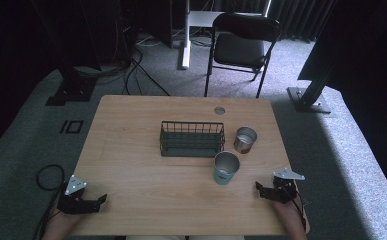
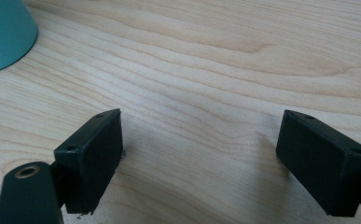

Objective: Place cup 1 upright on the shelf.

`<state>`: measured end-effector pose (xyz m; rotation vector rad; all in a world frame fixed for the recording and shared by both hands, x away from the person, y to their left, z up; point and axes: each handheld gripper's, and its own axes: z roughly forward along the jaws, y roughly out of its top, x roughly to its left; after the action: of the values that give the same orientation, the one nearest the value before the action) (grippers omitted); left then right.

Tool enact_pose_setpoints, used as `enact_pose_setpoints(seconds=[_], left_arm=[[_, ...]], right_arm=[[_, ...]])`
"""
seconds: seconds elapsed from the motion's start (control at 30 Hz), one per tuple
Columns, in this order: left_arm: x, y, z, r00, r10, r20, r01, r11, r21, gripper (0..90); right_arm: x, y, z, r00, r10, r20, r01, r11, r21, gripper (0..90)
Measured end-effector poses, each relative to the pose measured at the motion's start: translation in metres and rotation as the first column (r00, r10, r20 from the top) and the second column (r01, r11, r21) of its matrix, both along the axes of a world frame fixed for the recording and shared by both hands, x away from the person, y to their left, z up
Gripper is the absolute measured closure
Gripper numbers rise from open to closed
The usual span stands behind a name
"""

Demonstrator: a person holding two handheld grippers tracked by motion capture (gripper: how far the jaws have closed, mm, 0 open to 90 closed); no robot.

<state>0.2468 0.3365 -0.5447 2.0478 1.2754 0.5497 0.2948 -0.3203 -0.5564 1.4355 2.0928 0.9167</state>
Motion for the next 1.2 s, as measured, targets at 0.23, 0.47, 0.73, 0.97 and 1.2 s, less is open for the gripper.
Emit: enact_pose_setpoints(seconds=[0.23,0.47,0.73,0.97,1.2], left_arm=[[0.001,-0.012,0.003,0.9992,-0.038,0.010,0.038,0.9992,0.007,2.1],[0.004,-0.021,0.002,0.9975,-0.071,0.008,0.071,0.9974,0.013,2.1],[0.009,-0.035,0.005,0.9919,-0.125,0.023,0.125,0.9921,-0.003,2.1],[0.014,-0.049,0.007,0.9857,-0.166,0.027,0.167,0.9858,-0.019,2.1],[0.020,-0.061,0.010,0.9787,-0.201,0.042,0.202,0.9786,-0.038,2.0]], right_arm=[[0.000,0.000,0.000,1.0000,0.000,0.000,0.000,1.000,0.000,14.2],[0.000,0.000,0.000,1.0000,0.000,0.000,0.000,1.000,0.000,14.2],[0.000,0.000,0.000,1.0000,0.000,0.000,0.000,1.000,0.000,14.2],[0.000,0.000,0.000,1.0000,0.000,0.000,0.000,1.000,0.000,14.2],[0.000,0.000,0.000,1.0000,0.000,0.000,0.000,1.000,0.000,14.2]])
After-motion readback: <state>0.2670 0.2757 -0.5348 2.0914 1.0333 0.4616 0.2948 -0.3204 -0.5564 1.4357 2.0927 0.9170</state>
